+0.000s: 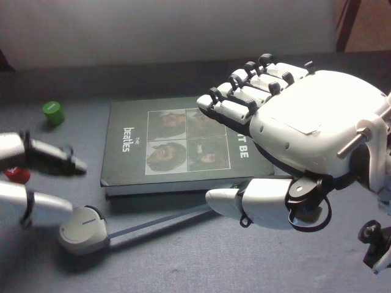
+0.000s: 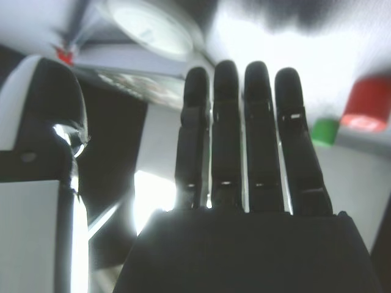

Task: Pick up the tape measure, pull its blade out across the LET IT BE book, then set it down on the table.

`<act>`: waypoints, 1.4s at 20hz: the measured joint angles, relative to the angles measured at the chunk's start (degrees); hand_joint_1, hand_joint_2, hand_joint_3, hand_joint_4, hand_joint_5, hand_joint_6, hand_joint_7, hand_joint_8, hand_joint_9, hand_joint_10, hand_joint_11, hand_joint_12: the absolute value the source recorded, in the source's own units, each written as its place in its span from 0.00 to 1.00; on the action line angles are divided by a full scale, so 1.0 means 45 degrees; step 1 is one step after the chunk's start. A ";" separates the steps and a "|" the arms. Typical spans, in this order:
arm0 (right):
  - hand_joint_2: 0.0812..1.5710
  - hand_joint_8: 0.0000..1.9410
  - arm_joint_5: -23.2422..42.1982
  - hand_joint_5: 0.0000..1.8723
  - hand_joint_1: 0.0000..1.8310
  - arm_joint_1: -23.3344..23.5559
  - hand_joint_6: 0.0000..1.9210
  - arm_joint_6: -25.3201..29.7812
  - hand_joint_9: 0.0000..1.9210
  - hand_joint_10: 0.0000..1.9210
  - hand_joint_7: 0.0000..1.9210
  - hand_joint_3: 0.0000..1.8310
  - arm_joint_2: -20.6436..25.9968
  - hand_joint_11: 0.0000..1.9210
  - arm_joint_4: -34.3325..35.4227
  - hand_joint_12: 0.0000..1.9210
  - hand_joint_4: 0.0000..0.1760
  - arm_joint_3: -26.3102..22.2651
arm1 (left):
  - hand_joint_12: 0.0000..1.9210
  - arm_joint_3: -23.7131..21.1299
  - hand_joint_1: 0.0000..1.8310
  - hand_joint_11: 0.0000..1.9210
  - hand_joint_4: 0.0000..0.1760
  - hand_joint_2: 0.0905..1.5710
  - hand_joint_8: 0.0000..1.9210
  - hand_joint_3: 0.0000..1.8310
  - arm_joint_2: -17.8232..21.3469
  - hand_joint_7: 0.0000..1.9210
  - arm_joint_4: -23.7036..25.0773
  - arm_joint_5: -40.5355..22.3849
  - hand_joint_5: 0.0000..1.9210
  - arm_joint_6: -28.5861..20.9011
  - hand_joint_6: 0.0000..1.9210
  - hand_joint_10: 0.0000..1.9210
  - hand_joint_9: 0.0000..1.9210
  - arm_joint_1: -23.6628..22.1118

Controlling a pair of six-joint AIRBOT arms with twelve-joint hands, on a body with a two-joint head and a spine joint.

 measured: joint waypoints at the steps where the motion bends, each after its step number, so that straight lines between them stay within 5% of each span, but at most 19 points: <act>1: 0.72 0.00 -0.0010 0.02 0.05 0.0000 0.00 -0.0005 0.01 0.00 0.03 0.00 0.0000 0.00 0.0005 0.19 0.24 0.0000 | 0.46 -0.0053 0.33 0.07 0.00 0.63 0.00 0.00 0.0228 0.29 0.0165 0.0597 0.27 0.0194 0.00 0.00 0.27 -0.0865; 5: 0.71 0.01 -0.0015 0.09 0.07 0.0000 0.01 -0.0010 0.07 0.01 0.10 0.00 0.0000 0.00 0.0000 0.32 0.21 0.0000 | 0.48 -0.0763 0.33 0.12 0.00 0.64 0.01 0.00 0.0670 0.35 0.1462 0.3546 0.32 0.1287 0.01 0.02 0.34 -0.4697; 6: 0.71 0.01 -0.0005 0.19 0.11 0.0000 0.01 -0.0015 0.19 0.02 0.22 0.00 0.0000 0.03 -0.0005 0.42 0.12 0.0000 | 0.62 -0.0942 0.34 0.23 0.00 0.64 0.06 0.00 0.0670 0.42 0.1666 0.4352 0.41 0.1656 0.01 0.28 0.37 -0.5625; 7: 0.69 0.09 -0.0029 0.35 0.20 0.0000 0.10 -0.0024 0.35 0.21 0.39 0.00 0.0000 0.21 -0.0005 0.56 0.00 0.0000 | 0.86 -0.1175 0.37 0.35 0.00 0.64 0.56 0.00 0.0651 0.30 0.1656 0.5323 0.35 0.2438 0.42 0.78 0.36 -0.6732; 8: 0.68 0.52 -0.0039 0.34 0.31 0.0000 0.50 -0.0039 0.39 0.69 0.38 0.00 0.0000 0.39 -0.0024 0.82 0.00 0.0000 | 0.97 -0.1316 0.42 0.46 0.00 0.65 0.88 0.00 0.0607 0.24 0.1603 0.5746 0.25 0.3031 0.81 0.96 0.41 -0.7291; 9: 0.66 0.84 -0.0044 0.33 0.41 0.0000 0.79 -0.0034 0.48 0.94 0.39 0.00 0.0000 0.55 -0.0044 0.96 0.00 0.0000 | 0.99 -0.1506 0.47 0.52 0.00 0.66 0.98 0.00 0.0554 0.25 0.1583 0.6081 0.24 0.3580 0.96 0.99 0.44 -0.7553; 10: 0.65 0.97 -0.0044 0.36 0.50 -0.0005 0.96 -0.0044 0.57 0.99 0.44 0.00 0.0000 0.67 0.0005 0.99 0.00 0.0000 | 1.00 -0.1855 0.52 0.55 0.00 0.67 1.00 0.00 0.0427 0.30 0.1574 0.6926 0.31 0.4512 0.99 1.00 0.44 -0.7990; 11: 0.64 0.99 -0.0039 0.42 0.56 -0.0005 0.99 -0.0044 0.64 1.00 0.50 0.00 0.0000 0.79 0.0015 1.00 0.00 0.0000 | 1.00 -0.2302 0.56 0.57 0.00 0.68 1.00 0.00 0.0291 0.37 0.1710 0.8053 0.40 0.5513 1.00 1.00 0.48 -0.8607; 13: 0.65 1.00 -0.0053 0.55 0.59 0.0000 1.00 -0.0024 0.79 1.00 0.65 0.00 0.0000 0.93 -0.0073 1.00 0.00 0.0000 | 1.00 -0.2909 0.57 0.64 0.00 0.68 1.00 0.00 -0.0151 0.52 0.3487 0.9772 0.55 0.5401 1.00 1.00 0.59 -0.9811; 16: 0.77 1.00 -0.0063 0.67 0.48 -0.0005 1.00 -0.0010 0.84 1.00 0.77 0.00 0.0000 0.95 -0.0073 1.00 0.07 0.0000 | 1.00 -0.3449 0.41 0.79 0.00 0.81 1.00 0.01 -0.0797 0.71 0.6683 1.1861 0.68 0.2676 1.00 1.00 0.77 -1.0608; 17: 0.81 1.00 -0.0121 0.67 0.47 -0.0005 1.00 -0.0015 0.84 1.00 0.77 0.00 0.0000 0.95 -0.0073 1.00 0.78 0.0000 | 1.00 -0.3696 0.35 0.83 0.00 0.85 1.00 0.01 -0.1107 0.73 0.7776 1.2764 0.69 0.1549 1.00 1.00 0.80 -1.0618; 18: 0.83 1.00 -0.0131 0.67 0.47 -0.0005 1.00 -0.0015 0.85 1.00 0.77 0.01 0.0000 0.95 -0.0073 1.00 0.96 0.0000 | 1.00 -0.3871 0.31 0.84 0.02 0.87 1.00 0.00 -0.1409 0.73 0.8607 1.3532 0.70 0.0437 1.00 1.00 0.80 -1.0647; 22: 0.83 1.00 -0.0083 0.66 0.51 -0.0005 1.00 -0.0010 0.86 1.00 0.77 0.00 -0.0015 0.96 -0.0083 1.00 1.00 -0.0015 | 1.00 -0.4969 0.30 0.83 0.11 0.86 1.00 0.00 -0.2293 0.72 1.0161 1.5839 0.68 -0.2375 1.00 1.00 0.78 -1.0953; 26: 0.83 1.00 -0.0102 0.66 0.52 -0.0005 1.00 -0.0010 0.87 1.00 0.77 0.00 -0.0015 0.97 -0.0078 1.00 1.00 -0.0015 | 1.00 -0.6023 0.31 0.80 0.00 0.82 1.00 0.00 -0.2618 0.68 1.1035 1.7811 0.64 -0.5013 1.00 1.00 0.73 -1.0836; 28: 0.84 1.00 -0.0092 0.68 0.52 -0.0005 1.00 -0.0010 0.87 1.00 0.77 0.00 -0.0015 0.97 -0.0083 1.00 1.00 -0.0015 | 1.00 -0.6067 0.29 0.79 0.00 0.82 1.00 0.00 -0.2618 0.66 1.1254 1.8088 0.64 -0.5314 1.00 1.00 0.71 -1.0754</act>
